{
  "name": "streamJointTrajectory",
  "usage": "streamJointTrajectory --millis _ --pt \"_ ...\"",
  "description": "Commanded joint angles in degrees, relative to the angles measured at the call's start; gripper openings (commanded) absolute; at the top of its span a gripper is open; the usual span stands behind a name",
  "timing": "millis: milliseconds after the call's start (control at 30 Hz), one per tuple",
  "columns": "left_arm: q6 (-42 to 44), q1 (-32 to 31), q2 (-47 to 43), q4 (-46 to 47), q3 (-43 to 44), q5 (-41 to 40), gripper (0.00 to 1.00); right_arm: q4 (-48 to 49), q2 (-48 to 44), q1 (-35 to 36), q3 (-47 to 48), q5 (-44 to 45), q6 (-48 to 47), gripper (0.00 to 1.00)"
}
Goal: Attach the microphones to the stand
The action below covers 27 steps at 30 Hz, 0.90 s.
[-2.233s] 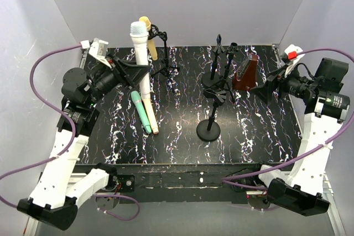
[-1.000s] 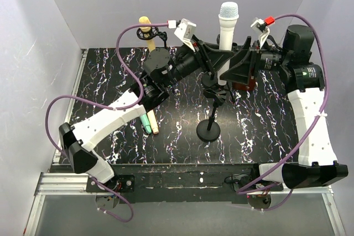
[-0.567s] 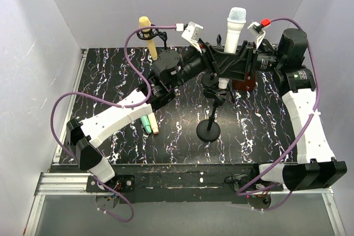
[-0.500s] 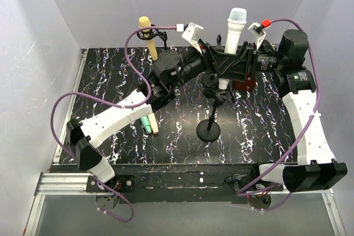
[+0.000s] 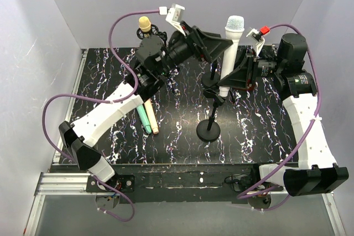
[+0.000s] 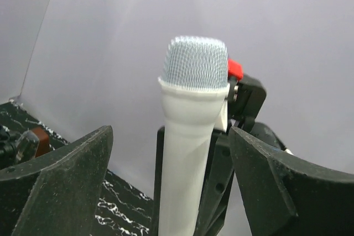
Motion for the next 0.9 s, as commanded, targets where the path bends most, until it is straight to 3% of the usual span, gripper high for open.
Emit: streamJointTrajectory --millis 0,200,433,533,567,633,767,800,867 --pt "-3.4 2.3 2.1 -3.7 5.9 10.6 0.83 -2.6 -1.4 0.3 1.0 -1.5 -4.5 0.01" --pt "-4.8 2.7 7.6 -4.2 12.0 20.3 0.81 -6.8 -1.2 0.3 2.0 -0.6 -8.3 0.01" --pt "-5.0 2.7 8.4 -4.5 12.1 22.0 0.73 -7.6 -1.0 0.4 2.5 -0.1 -9.1 0.01" --pt "-5.2 2.7 8.8 -3.9 12.2 21.8 0.61 -7.6 -0.7 0.3 2.3 0.0 -9.1 0.01" --pt "-5.3 2.5 8.9 -3.8 12.3 21.8 0.51 -7.7 -0.7 0.4 2.3 0.0 -9.2 0.01" --pt "-5.2 2.7 9.1 -3.8 12.9 21.8 0.42 -8.1 -0.7 0.3 2.3 0.1 -9.5 0.01" --pt "-5.0 2.7 9.3 -3.4 13.1 23.2 0.0 -9.9 -0.7 0.3 2.8 1.2 -11.4 0.01" --pt "-4.7 2.6 9.1 -3.6 13.0 23.1 0.0 -10.8 -0.7 0.3 3.0 1.8 -12.0 0.02" --pt "-2.7 2.7 7.9 -4.6 12.5 22.1 0.0 -13.1 -0.7 0.3 3.8 3.5 -14.1 0.28"
